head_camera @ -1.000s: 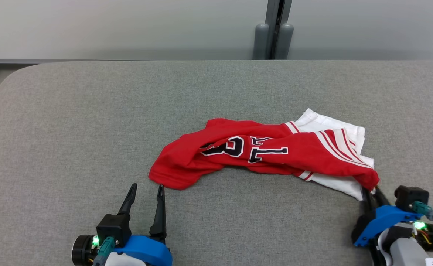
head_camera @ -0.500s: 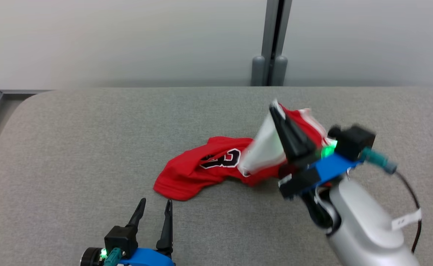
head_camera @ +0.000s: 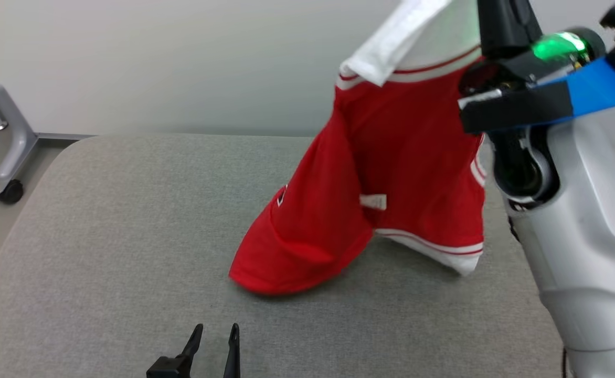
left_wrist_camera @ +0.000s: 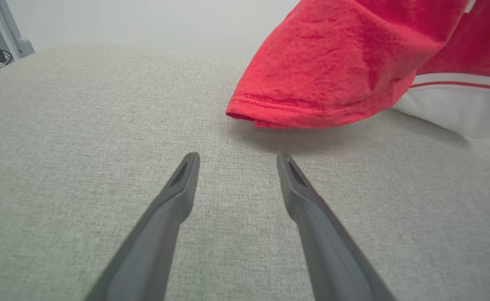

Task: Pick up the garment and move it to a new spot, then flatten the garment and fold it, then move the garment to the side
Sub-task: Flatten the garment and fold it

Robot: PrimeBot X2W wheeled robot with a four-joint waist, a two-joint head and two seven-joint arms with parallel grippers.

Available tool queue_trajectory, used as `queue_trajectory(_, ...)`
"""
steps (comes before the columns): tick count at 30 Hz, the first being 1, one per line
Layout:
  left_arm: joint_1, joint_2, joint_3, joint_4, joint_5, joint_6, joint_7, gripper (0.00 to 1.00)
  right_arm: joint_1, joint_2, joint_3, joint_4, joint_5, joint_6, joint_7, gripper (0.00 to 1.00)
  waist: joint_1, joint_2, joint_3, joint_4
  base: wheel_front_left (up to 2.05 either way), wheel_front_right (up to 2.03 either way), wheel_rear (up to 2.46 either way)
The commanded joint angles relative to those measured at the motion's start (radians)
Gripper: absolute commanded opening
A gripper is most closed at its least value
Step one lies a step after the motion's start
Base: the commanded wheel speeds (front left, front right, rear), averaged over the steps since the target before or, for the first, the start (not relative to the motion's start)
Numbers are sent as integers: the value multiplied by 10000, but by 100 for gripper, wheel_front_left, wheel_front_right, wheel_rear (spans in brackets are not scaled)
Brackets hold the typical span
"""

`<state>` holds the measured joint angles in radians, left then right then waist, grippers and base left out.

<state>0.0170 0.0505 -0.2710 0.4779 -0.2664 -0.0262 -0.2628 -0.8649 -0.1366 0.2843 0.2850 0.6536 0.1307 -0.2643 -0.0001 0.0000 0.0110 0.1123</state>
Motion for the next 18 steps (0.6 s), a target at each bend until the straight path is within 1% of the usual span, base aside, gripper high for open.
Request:
queue_trajectory(1,77,4,25,-5,-58,41,-27,100,485,-241,-71,62,-30,0,7,0,1,0,-48,-124,0,0,0)
queue_trajectory(5,113,4,50,-36,-165,75,-27,100,1908,-813,-342,75,49,0,12,0,1,0,-11,-461,0,0,0)
queue_trajectory(9,-134,6,27,-87,-249,80,-27,100,4017,-1260,-874,348,318,0,87,0,1,0,138,-840,0,0,0)
queue_trajectory(12,-315,4,34,-95,-255,126,-27,100,5368,-1505,-1172,696,294,2,134,0,1,0,296,-1084,0,0,0)
queue_trajectory(14,-425,6,22,-71,-195,102,-27,100,5983,-1761,-1257,1048,27,2,125,0,1,0,413,-1235,0,0,0)
queue_trajectory(16,-539,7,14,-47,-158,72,-27,100,6428,-1826,-1368,1504,-127,2,106,0,1,0,509,-1347,0,0,0)
queue_trajectory(17,-587,9,3,-22,-154,64,-27,100,6568,-2010,-1264,1778,-477,2,116,0,1,0,547,-1378,0,0,0)
queue_trajectory(18,-630,9,7,-14,-173,77,-27,100,6640,-2088,-1184,2020,-672,2,110,35,1,0,580,-1409,0,0,0)
